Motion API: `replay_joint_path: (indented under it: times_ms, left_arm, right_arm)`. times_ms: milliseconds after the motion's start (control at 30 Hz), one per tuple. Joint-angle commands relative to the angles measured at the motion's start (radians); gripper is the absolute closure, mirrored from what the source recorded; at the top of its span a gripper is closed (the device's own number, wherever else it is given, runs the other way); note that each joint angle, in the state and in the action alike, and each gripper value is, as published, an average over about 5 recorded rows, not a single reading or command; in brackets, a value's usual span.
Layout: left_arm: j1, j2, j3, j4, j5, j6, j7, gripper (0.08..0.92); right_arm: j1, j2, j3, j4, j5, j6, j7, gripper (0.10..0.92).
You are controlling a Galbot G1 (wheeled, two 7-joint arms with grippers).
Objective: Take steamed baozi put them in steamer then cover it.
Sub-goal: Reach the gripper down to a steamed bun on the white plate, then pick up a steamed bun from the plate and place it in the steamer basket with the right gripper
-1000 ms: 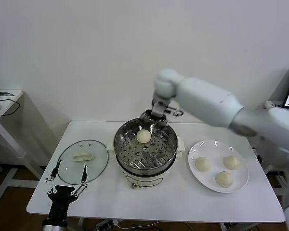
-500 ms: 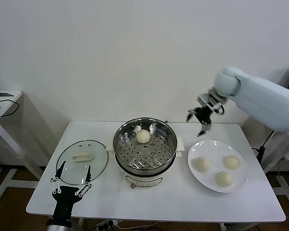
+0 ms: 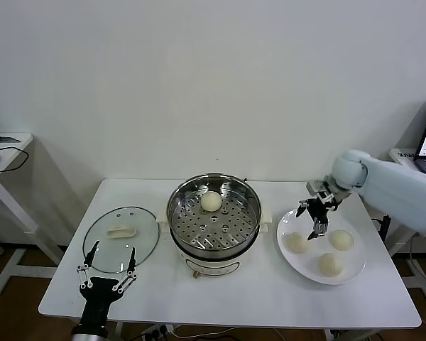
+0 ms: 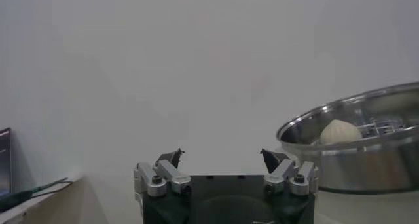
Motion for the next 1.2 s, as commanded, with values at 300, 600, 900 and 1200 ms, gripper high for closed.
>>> replay_joint_path:
  times_ms: [300,600,900,1200]
  left_arm:
    - [0.011,0.003,0.001,0.001,0.01,0.007,-0.006,0.177]
    - [0.018,-0.002,0.003,-0.008,0.01,0.007,-0.006,0.177]
    - [0.018,0.0,-0.007,-0.013,0.007,0.002,-0.006,0.177]
    - [0.012,0.007,-0.012,-0.023,0.004,0.004,-0.006,0.177]
  right_arm:
    - [-0.107,0.029,0.029,-0.033,-0.007,-0.024,0.091,0.203]
    - [-0.097,0.046,0.025,-0.045,-0.019,-0.024,0.111,0.235]
    - [-0.051,0.035,-0.004,-0.02,-0.035,-0.022,0.084,0.392]
    - [0.139,0.021,-0.002,0.034,-0.026,0.004,-0.068,0.431]
